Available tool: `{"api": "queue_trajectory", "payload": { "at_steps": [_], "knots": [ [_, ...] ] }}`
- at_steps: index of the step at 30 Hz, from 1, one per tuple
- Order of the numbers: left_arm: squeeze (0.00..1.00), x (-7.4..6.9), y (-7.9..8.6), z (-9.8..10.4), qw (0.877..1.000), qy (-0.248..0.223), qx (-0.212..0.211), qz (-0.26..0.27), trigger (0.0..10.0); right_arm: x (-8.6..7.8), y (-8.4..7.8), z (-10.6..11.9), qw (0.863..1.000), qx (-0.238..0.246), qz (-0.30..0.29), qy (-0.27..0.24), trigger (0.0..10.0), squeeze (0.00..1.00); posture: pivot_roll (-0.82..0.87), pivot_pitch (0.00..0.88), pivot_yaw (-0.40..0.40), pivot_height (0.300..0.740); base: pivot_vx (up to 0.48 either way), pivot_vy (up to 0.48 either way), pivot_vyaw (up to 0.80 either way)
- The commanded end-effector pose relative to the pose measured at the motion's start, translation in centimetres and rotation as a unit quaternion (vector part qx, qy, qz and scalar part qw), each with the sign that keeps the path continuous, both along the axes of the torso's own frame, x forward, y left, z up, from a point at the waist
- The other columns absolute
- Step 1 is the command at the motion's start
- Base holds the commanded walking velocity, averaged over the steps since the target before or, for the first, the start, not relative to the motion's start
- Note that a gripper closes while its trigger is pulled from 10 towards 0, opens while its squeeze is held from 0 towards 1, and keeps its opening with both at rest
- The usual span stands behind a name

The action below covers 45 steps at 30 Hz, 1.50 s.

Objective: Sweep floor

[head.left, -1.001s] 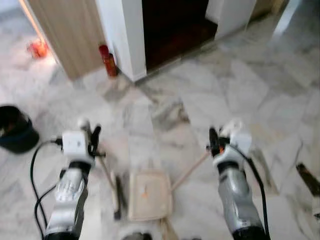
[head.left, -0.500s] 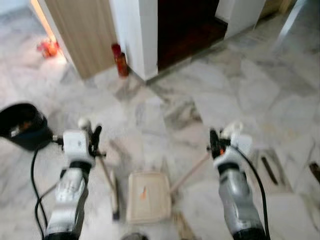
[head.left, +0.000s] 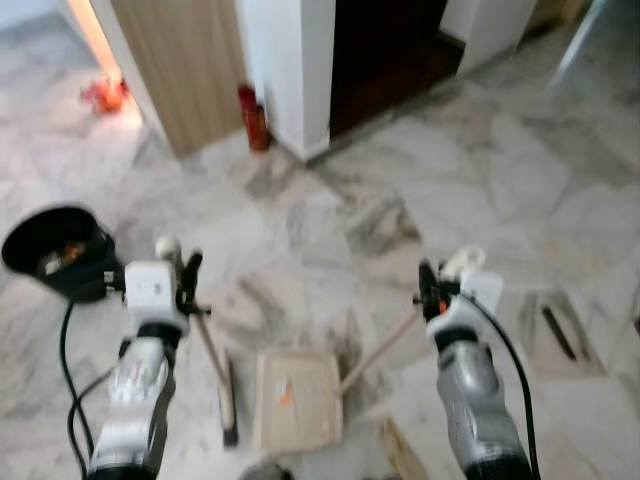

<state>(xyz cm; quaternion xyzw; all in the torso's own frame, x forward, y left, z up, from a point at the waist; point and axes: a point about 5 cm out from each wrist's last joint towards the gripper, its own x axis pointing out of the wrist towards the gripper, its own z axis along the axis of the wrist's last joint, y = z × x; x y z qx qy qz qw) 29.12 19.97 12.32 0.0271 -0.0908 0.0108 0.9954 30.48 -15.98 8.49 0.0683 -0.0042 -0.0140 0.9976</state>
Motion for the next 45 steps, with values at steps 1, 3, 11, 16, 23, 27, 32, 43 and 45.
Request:
{"api": "queue_trajectory", "payload": {
  "at_steps": [1,3,11,16,23,27,32,43,45],
  "knots": [
    [0.0,-0.13,0.58,0.59,1.0,-0.01,0.01,0.007,10.0,0.24,0.55,0.7,1.0,0.003,0.006,-0.016,10.0,0.0,0.12,0.172,0.004,0.74,0.0,0.33,0.0],
    [0.0,-0.11,0.59,0.59,1.0,-0.011,0.01,0.007,10.0,0.26,0.59,0.69,1.0,0.002,0.007,-0.016,10.0,0.0,0.12,0.171,0.004,0.74,0.0,0.332,0.0],
    [0.0,-0.07,0.6,0.61,1.0,-0.011,0.011,0.006,10.0,0.29,0.69,0.6,1.0,0.003,0.008,-0.014,10.0,0.0,0.12,0.162,0.006,0.74,0.0,0.326,0.0],
    [0.0,-0.03,0.62,0.65,1.0,-0.011,0.012,0.005,10.0,0.33,0.81,0.56,1.0,0.003,0.008,-0.013,10.0,0.0,0.13,0.158,0.008,0.74,0.0,0.322,0.0],
    [0.0,-0.02,0.61,0.71,1.0,-0.011,0.013,0.004,10.0,0.36,0.93,0.56,1.0,0.005,0.01,-0.014,10.0,0.0,0.13,0.155,0.01,0.74,0.0,0.318,0.0],
    [0.0,-0.01,0.68,0.74,1.0,-0.011,0.013,0.005,10.0,0.33,0.93,0.53,1.0,0.003,0.009,-0.013,10.0,0.0,0.13,0.163,0.011,0.74,0.0,0.313,0.0],
    [0.0,-0.04,0.7,0.75,1.0,-0.01,0.014,0.005,10.0,0.28,0.95,0.5,1.0,0.001,0.01,-0.012,10.0,0.0,0.13,0.166,0.01,0.74,0.0,0.309,0.0],
    [0.0,-0.15,0.77,0.71,1.0,-0.008,0.014,0.008,10.0,0.26,0.98,0.46,1.0,0.001,0.01,-0.011,10.0,0.0,0.13,0.175,0.009,0.74,0.0,0.306,0.0],
    [0.0,-0.15,0.78,0.71,1.0,-0.007,0.014,0.009,10.0,0.27,0.97,0.42,1.0,0.002,0.011,-0.01,10.0,0.0,0.13,0.176,0.009,0.74,0.0,0.304,0.0]
  ]
}}
